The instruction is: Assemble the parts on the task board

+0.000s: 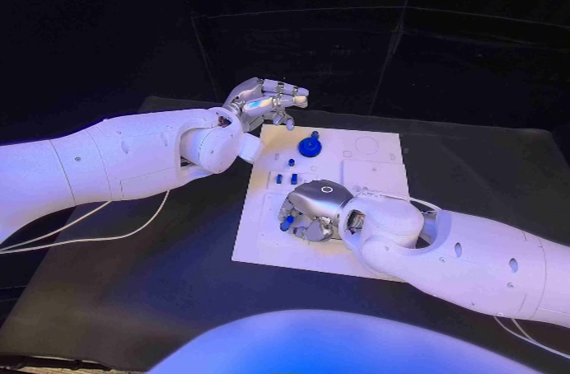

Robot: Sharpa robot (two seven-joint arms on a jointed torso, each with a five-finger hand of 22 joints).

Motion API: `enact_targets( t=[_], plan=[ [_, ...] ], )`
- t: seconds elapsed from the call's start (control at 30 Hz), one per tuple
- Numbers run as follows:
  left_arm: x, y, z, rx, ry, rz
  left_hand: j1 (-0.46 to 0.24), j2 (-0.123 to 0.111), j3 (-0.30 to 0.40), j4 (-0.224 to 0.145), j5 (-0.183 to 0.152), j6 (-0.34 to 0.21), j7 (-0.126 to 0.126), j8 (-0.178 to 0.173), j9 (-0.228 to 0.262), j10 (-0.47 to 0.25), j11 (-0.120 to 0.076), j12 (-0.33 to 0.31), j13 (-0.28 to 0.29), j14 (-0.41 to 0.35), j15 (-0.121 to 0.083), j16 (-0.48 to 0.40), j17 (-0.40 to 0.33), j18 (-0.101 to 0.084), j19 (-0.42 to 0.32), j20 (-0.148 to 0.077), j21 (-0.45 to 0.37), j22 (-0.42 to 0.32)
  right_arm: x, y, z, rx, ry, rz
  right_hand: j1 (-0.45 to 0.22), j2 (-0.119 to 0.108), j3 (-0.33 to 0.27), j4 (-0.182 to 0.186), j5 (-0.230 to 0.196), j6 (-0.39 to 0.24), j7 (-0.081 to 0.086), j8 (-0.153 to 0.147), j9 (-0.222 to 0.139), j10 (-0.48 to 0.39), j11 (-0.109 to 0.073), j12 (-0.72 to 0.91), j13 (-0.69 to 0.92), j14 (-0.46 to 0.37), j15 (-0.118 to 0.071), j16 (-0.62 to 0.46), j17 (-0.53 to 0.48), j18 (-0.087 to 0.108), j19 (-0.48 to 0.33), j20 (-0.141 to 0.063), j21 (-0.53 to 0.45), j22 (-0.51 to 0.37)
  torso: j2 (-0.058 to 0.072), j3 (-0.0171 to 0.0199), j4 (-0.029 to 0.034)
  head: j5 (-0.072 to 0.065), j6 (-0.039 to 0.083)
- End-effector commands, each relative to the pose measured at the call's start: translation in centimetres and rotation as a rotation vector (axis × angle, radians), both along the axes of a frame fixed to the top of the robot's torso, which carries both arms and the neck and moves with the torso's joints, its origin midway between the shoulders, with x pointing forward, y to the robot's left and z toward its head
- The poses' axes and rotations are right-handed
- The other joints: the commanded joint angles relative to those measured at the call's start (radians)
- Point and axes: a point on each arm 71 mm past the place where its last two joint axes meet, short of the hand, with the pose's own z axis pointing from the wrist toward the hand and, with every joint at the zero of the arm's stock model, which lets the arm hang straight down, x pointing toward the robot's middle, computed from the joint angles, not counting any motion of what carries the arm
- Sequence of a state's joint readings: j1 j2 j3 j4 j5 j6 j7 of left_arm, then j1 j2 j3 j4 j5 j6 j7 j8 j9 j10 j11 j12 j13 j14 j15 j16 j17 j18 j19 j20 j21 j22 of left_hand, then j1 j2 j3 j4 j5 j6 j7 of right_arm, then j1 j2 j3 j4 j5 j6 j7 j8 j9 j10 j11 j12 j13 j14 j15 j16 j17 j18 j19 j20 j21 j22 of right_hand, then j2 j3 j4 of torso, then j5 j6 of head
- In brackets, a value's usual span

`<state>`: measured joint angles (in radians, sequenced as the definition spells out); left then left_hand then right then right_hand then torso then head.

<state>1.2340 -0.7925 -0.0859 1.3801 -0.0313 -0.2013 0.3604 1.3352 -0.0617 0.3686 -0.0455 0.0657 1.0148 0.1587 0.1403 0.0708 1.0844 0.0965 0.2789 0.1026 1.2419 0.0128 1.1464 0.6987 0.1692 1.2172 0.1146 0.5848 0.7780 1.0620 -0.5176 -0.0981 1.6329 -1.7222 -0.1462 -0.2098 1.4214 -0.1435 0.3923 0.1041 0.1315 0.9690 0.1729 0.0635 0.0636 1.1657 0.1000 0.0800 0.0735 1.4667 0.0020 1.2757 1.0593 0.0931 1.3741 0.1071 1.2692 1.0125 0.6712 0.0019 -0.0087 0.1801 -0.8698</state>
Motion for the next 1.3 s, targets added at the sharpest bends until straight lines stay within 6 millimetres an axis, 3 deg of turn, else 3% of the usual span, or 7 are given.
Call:
enact_targets(
  t=[0.03,0.23,0.87,1.3],
  plan=[
    [0.01,-0.14,0.13,-0.008,-0.001,-0.012,-0.005,0.002,-0.002,0.002,-0.004,0.001,0.001,0.006,-0.001,-0.006,-0.002,0.003,0.001,-0.009,0.001,-0.002,-0.001,0.014,-0.007,-0.001,-0.003,-0.001,0.04,0.08,0.46,0.044,-0.030,-0.012,-0.010,-0.002,-0.006,0.003,0.006,-0.018,-0.003,-0.004,-0.001,-0.013,-0.001,-0.005,-0.001,0.015,0.006,0.001,0.001,0.012,-0.005,0.003,-0.004,-0.003,-0.001,-0.0002,0.0001,-0.001,0.001],
    [0.01,-0.14,0.11,-0.008,0.000,-0.013,-0.005,0.002,-0.002,0.002,-0.004,0.001,0.001,0.006,-0.001,-0.006,-0.002,0.003,0.001,-0.009,0.001,-0.002,-0.001,0.014,-0.007,-0.001,-0.003,-0.001,0.01,0.00,0.92,0.107,-0.049,-0.021,-0.019,-0.009,-0.019,0.002,0.006,-0.076,-0.009,-0.003,0.000,-0.045,-0.007,0.002,-0.003,0.013,0.002,-0.002,-0.006,0.015,-0.011,0.001,-0.012,-0.015,0.000,0.0004,-0.0002,0.000,0.002],
    [-0.01,-0.07,0.08,-0.008,0.004,-0.015,-0.005,0.002,-0.003,0.002,-0.004,0.001,0.001,0.006,-0.001,-0.007,-0.002,0.004,0.001,-0.010,0.001,-0.003,-0.003,0.013,-0.007,-0.001,-0.004,-0.001,-0.43,-0.38,0.93,0.096,-0.022,-0.020,-0.017,0.000,-0.030,-0.003,0.014,-0.073,-0.024,0.007,0.006,0.026,-0.032,0.066,0.015,0.017,-0.018,0.004,0.001,0.009,0.006,-0.015,0.007,0.015,0.000,0.0000,0.0003,0.001,-0.001],
    [-0.03,-0.03,0.07,-0.007,0.005,-0.015,-0.005,0.002,-0.003,0.002,-0.004,0.001,0.001,0.006,-0.001,-0.007,-0.002,0.004,0.001,-0.010,0.001,-0.003,-0.003,0.013,-0.007,-0.001,-0.004,-0.001,-0.18,-0.59,0.61,0.062,-0.018,-0.034,-0.030,-0.011,-0.049,0.001,0.008,-0.084,-0.020,0.001,0.004,-0.022,-0.022,0.047,0.006,0.017,-0.012,0.004,0.001,0.011,-0.002,-0.014,-0.003,-0.001,0.000,-0.0006,0.0005,0.001,-0.003]
  ],
)
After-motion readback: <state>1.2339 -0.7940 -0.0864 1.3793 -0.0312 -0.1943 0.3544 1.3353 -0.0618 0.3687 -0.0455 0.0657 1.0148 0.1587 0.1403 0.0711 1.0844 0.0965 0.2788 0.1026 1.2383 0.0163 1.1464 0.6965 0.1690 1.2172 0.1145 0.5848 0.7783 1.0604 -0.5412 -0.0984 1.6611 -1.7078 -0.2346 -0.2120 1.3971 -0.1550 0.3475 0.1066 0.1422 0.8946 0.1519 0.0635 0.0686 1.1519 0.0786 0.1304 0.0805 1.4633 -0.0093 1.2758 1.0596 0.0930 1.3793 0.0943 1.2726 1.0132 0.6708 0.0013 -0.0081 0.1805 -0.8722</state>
